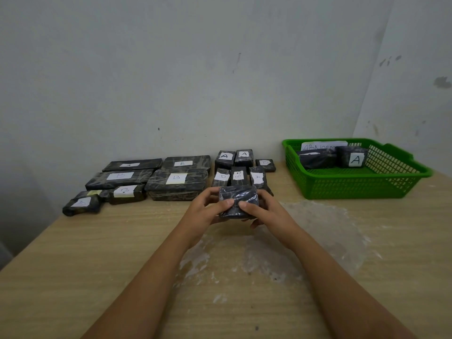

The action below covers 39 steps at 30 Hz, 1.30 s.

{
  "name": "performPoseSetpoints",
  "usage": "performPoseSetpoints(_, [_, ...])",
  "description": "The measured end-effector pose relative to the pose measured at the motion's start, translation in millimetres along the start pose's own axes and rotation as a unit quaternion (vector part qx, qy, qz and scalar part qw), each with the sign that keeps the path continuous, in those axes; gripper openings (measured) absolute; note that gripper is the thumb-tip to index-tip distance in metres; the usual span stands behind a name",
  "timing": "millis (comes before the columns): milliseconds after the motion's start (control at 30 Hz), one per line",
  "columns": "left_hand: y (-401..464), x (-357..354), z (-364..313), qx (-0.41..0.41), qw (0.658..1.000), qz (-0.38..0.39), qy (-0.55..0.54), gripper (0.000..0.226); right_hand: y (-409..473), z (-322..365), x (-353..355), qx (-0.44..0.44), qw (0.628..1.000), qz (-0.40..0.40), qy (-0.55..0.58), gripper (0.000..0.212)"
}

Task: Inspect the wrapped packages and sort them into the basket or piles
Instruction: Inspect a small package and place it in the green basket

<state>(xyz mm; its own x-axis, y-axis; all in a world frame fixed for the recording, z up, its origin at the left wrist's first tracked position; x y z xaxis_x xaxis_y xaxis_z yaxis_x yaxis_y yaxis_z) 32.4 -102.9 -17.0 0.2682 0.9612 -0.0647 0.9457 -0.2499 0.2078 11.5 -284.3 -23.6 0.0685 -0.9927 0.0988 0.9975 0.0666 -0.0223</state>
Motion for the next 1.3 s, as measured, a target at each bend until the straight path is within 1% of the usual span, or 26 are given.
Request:
performPoseSetpoints(133, [0,0,0,-0.011,1.0,0.01,0.019,0.044,1,2,0,-0.018,0.999,-0.029,-0.004,0.061])
performPoseSetpoints(233, [0,0,2,-0.009,1.0,0.016,0.019,0.036,1,3,2,-0.005,0.999,-0.052,-0.003,0.057])
performPoseSetpoints(300, [-1,-2,-1,-0.008,0.998,0.022,0.053,0.037,1,3,4,0.006,0.998,-0.07,-0.002,0.055])
performPoseSetpoints(400, [-3,-6,-4,-0.014,0.99,0.04,0.137,0.035,1,3,6,0.015,0.996,-0.093,-0.008,0.052])
performPoseSetpoints(467, [-4,-7,-6,-0.016,0.987,0.043,0.153,0.035,2,2,8,0.017,0.994,-0.104,-0.018,0.05])
performPoseSetpoints(567, [-5,-8,-8,-0.01,0.989,0.032,0.145,0.036,1,1,9,0.013,0.993,-0.111,-0.032,0.049])
performPoseSetpoints(767, [-5,-7,-8,-0.002,0.996,0.022,0.086,0.033,-6,10,2,0.019,0.992,-0.117,-0.041,0.068])
performPoseSetpoints(833, [-4,-7,-8,0.002,0.998,0.015,0.069,0.03,-9,14,0,0.032,0.992,-0.116,-0.045,0.067])
performPoseSetpoints(900, [-4,-6,-9,0.005,0.997,0.007,0.072,0.027,-12,16,-1,0.036,0.993,-0.106,-0.03,0.063])
performPoseSetpoints(1000, [-5,-2,-9,0.008,0.994,0.0,0.109,0.029,-12,17,-4,0.022,0.996,-0.068,0.052,0.052])
performPoseSetpoints(1067, [-4,1,-10,0.011,0.993,-0.005,0.117,0.027,-11,18,-4,0.021,0.993,-0.06,0.095,0.046])
performPoseSetpoints(1133, [-4,3,-13,0.021,0.993,-0.007,0.117,0.03,-11,20,-2,0.034,0.992,-0.068,0.099,0.051])
performPoseSetpoints(1233, [-5,3,-16,0.037,0.994,-0.013,0.105,0.056,-10,22,-2,0.063,0.993,-0.067,0.07,0.066])
performPoseSetpoints(1300, [-6,3,-14,0.059,0.995,-0.022,0.077,0.065,-10,23,-6,0.078,0.994,-0.06,0.048,0.067])
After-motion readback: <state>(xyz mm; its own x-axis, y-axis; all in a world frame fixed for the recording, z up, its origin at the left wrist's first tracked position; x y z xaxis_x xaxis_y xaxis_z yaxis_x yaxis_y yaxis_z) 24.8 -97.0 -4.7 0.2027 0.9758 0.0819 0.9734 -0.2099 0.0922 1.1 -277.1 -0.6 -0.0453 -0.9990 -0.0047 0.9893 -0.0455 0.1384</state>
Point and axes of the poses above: each hand's wrist, its own y-axis towards the middle knuckle, its own x-axis out of the back of the hand, z = x × y, the point moved 5 cm from there along y, towards the middle knuckle, and after that the axes turned 7 degrees about -x, right-handed, at the moved point
